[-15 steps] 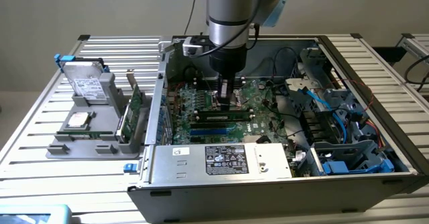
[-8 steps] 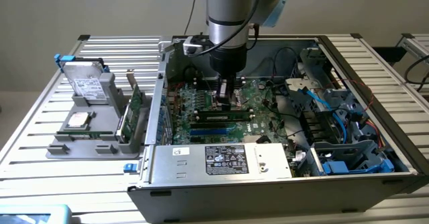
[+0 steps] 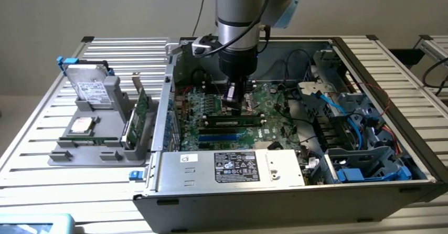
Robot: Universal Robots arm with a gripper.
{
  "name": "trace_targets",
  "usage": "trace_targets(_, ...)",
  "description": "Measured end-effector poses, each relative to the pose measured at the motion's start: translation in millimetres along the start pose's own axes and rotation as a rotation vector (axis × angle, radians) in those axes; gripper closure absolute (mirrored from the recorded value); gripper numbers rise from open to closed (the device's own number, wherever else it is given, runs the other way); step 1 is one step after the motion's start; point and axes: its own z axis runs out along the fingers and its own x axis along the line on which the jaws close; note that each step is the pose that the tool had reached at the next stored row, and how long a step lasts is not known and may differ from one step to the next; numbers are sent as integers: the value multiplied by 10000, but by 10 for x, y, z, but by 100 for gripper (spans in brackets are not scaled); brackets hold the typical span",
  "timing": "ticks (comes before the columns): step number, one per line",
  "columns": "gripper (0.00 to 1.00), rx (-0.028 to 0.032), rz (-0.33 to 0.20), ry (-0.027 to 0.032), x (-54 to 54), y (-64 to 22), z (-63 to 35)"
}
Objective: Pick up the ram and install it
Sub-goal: 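Press down the ram until it locks into place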
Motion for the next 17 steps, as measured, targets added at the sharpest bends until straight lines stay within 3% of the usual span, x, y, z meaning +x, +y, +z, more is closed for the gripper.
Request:
trace_targets(6, 89, -23, 679, 28, 0, 0, 0)
trace_targets(17, 89, -122, 2050, 124, 0, 0, 0)
